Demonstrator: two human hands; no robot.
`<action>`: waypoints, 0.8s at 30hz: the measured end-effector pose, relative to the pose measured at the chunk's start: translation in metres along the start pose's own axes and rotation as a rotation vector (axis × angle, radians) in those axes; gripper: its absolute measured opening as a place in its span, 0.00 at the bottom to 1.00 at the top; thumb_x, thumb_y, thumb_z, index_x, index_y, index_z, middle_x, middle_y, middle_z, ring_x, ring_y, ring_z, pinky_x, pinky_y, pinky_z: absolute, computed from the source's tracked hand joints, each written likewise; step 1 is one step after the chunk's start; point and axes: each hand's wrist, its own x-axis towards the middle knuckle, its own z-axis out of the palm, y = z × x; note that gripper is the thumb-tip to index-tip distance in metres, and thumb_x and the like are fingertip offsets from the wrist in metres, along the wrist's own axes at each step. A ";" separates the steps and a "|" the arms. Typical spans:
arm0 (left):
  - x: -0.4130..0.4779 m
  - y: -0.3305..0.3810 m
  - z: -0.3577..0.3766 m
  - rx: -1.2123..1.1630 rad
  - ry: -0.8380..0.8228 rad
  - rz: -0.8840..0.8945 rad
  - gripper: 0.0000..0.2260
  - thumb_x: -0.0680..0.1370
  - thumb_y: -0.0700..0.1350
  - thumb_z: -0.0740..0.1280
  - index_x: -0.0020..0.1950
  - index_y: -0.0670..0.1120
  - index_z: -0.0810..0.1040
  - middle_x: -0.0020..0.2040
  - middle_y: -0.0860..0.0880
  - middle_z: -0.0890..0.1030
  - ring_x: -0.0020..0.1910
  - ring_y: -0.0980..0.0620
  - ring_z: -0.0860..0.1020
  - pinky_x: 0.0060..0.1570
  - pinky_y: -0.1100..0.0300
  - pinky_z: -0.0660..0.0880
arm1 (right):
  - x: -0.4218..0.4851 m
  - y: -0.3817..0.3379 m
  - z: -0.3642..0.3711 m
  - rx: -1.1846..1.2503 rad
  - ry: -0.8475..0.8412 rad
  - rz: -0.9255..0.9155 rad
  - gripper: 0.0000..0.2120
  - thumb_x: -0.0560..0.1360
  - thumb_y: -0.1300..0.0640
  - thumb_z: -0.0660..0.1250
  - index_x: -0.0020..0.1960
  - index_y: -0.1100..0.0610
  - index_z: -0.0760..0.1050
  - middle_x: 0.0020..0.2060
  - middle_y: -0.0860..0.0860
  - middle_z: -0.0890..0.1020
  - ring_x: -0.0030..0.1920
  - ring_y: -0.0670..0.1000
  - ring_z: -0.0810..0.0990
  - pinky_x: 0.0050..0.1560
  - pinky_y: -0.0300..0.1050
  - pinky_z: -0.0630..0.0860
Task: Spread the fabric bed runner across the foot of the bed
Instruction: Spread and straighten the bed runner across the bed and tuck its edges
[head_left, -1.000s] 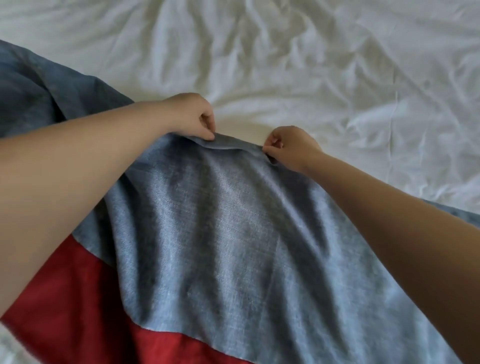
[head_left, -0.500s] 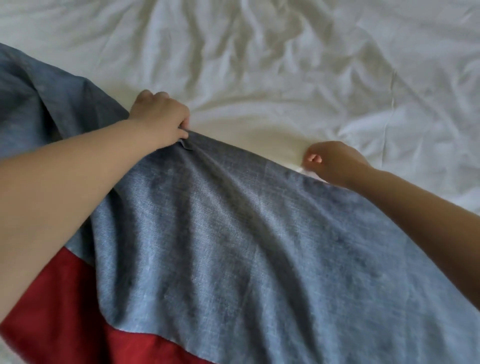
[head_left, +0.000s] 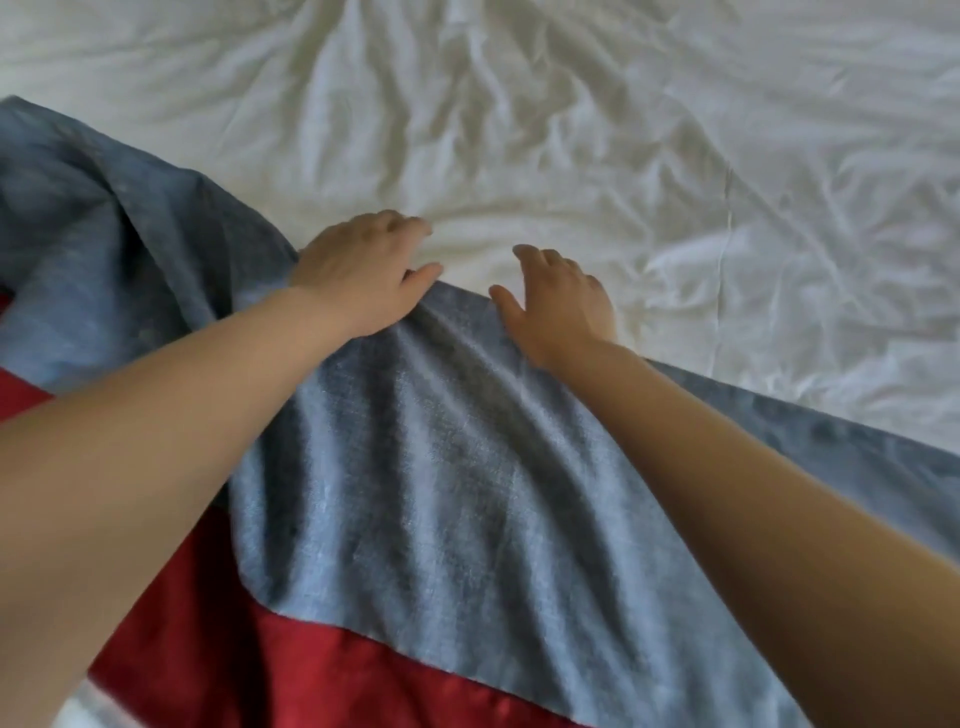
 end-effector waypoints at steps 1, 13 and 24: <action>-0.007 0.002 -0.001 -0.007 0.010 0.013 0.23 0.80 0.57 0.55 0.70 0.46 0.66 0.66 0.43 0.73 0.62 0.41 0.73 0.56 0.46 0.72 | -0.005 -0.011 0.001 0.001 0.007 0.006 0.23 0.79 0.44 0.56 0.68 0.56 0.66 0.62 0.55 0.75 0.61 0.57 0.73 0.58 0.51 0.69; -0.143 -0.038 -0.006 0.025 0.083 0.145 0.19 0.78 0.57 0.57 0.59 0.44 0.73 0.53 0.43 0.77 0.53 0.40 0.76 0.47 0.49 0.71 | -0.106 -0.138 0.016 -0.024 0.035 0.125 0.23 0.79 0.42 0.54 0.65 0.56 0.69 0.60 0.56 0.76 0.61 0.59 0.73 0.58 0.53 0.68; -0.243 -0.046 0.001 0.022 0.098 0.190 0.19 0.77 0.56 0.57 0.59 0.45 0.74 0.53 0.44 0.78 0.54 0.42 0.76 0.50 0.48 0.72 | -0.210 -0.197 0.050 -0.039 -0.035 0.129 0.22 0.78 0.41 0.54 0.62 0.55 0.71 0.56 0.54 0.78 0.58 0.58 0.75 0.56 0.52 0.68</action>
